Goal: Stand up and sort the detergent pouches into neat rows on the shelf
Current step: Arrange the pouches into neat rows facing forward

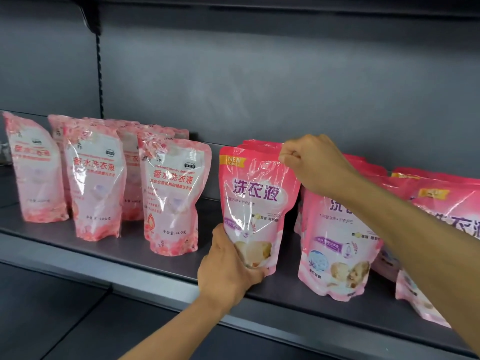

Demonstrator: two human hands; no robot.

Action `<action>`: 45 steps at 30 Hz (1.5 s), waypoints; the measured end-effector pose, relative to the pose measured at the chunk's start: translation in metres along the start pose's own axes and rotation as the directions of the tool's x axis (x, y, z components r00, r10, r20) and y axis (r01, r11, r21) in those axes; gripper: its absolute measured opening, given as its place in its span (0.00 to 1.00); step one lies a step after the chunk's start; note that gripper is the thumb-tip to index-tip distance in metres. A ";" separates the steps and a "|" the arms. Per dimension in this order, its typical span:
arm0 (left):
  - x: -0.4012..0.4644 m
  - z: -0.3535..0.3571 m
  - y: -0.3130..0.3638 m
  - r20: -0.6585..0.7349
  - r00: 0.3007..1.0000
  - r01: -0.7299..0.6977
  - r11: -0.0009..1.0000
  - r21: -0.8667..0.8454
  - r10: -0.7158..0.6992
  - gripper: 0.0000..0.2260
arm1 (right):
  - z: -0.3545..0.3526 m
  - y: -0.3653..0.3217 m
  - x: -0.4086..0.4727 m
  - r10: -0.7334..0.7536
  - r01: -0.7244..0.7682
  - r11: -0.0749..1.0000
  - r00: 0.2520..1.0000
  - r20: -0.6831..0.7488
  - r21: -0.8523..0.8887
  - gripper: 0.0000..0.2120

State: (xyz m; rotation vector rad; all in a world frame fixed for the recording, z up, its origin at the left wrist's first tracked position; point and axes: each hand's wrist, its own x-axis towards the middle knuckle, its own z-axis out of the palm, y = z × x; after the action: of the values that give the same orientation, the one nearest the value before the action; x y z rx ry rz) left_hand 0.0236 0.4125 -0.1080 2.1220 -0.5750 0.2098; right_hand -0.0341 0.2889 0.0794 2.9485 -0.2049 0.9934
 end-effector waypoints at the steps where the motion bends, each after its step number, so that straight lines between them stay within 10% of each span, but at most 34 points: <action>1: 0.000 -0.001 0.000 0.011 1.000 0.004 1.000 0.000 -0.004 0.42 | 0.001 0.000 0.000 -0.003 0.003 1.000 1.000 -0.010 0.001 0.16; 10: -0.005 -0.021 -0.011 0.106 0.991 -0.068 0.990 -0.125 0.081 0.52 | -0.003 -0.011 -0.007 -0.010 0.010 0.998 1.000 -0.008 0.062 0.09; 24: 0.021 -0.101 -0.074 -0.321 0.928 -0.197 0.980 0.001 0.187 0.44 | 0.016 -0.091 0.020 -0.117 0.127 0.988 0.987 -0.107 0.092 0.19; 33: 0.068 -0.102 -0.106 0.012 0.999 -0.041 0.940 -0.339 0.048 0.61 | 0.041 -0.139 0.072 -0.053 0.052 0.998 0.998 0.041 0.032 0.06; 45: 0.074 -0.099 -0.113 0.075 0.994 -0.065 0.976 -0.210 0.082 0.49 | 0.055 -0.146 0.087 0.132 -0.132 0.989 0.991 0.002 0.066 0.09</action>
State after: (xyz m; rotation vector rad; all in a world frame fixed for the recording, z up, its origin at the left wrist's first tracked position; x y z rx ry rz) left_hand 0.1484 0.5240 -0.1073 1.9162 -0.6949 0.0976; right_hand 0.0866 0.4197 0.0910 3.0273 -0.3792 1.0387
